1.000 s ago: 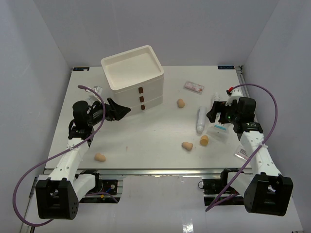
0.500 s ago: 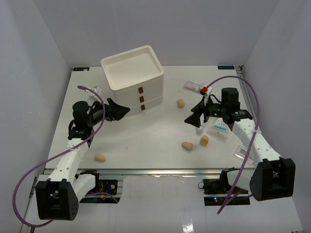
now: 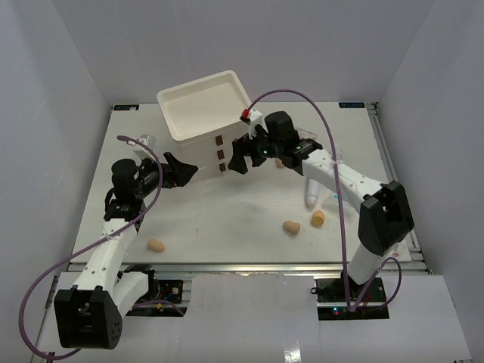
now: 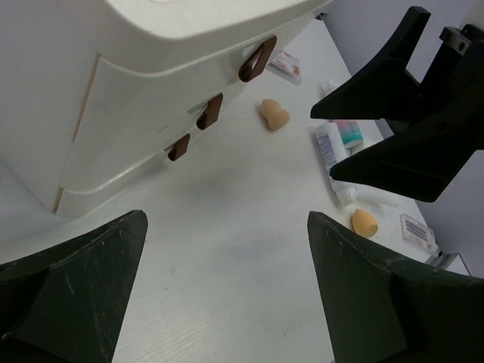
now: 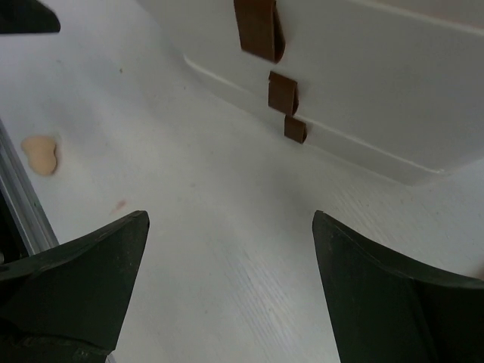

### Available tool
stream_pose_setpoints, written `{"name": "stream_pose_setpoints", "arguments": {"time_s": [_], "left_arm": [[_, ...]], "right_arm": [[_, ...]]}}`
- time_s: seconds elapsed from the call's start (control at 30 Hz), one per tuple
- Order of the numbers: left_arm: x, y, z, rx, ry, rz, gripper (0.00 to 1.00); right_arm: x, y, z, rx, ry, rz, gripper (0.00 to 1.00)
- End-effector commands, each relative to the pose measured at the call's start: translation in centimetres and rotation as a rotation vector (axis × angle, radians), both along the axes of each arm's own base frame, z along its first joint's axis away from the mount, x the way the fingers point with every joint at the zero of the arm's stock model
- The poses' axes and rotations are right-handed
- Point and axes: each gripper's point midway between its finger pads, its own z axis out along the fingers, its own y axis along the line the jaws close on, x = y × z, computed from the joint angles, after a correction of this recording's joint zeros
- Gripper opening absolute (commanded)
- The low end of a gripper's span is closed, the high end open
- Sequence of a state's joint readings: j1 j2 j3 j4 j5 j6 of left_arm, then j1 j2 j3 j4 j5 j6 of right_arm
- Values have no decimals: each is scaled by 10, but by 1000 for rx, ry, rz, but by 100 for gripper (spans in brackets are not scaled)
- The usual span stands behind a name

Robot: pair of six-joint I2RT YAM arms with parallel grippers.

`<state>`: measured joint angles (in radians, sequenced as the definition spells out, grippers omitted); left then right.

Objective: Organize the makeup

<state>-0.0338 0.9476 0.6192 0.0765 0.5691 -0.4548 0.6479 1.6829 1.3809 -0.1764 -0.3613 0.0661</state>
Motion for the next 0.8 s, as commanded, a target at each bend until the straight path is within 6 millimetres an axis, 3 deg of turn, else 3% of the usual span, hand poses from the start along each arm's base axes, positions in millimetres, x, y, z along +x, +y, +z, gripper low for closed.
{"name": "stream_pose_setpoints", "arguments": {"time_s": [0.0,0.13,0.37,0.53,0.73,0.77], "left_arm": [[6,11,23,32,-65,67,98],[6,13,23,37,-65,79,98],[5,13,25,37,-70,79,98],[5,14,26,38,-73,81,98],[5,14,26,39,-73,85,98],[5,14,26,40,-74,84,98]], "right_arm": [[39,34,32,123,67,-248,96],[58,52,44,173,87,-286,88],[76,59,51,180,66,-376,74],[78,66,48,175,65,-376,62],[73,69,42,163,68,-359,41],[72,69,41,163,68,-358,33]]}}
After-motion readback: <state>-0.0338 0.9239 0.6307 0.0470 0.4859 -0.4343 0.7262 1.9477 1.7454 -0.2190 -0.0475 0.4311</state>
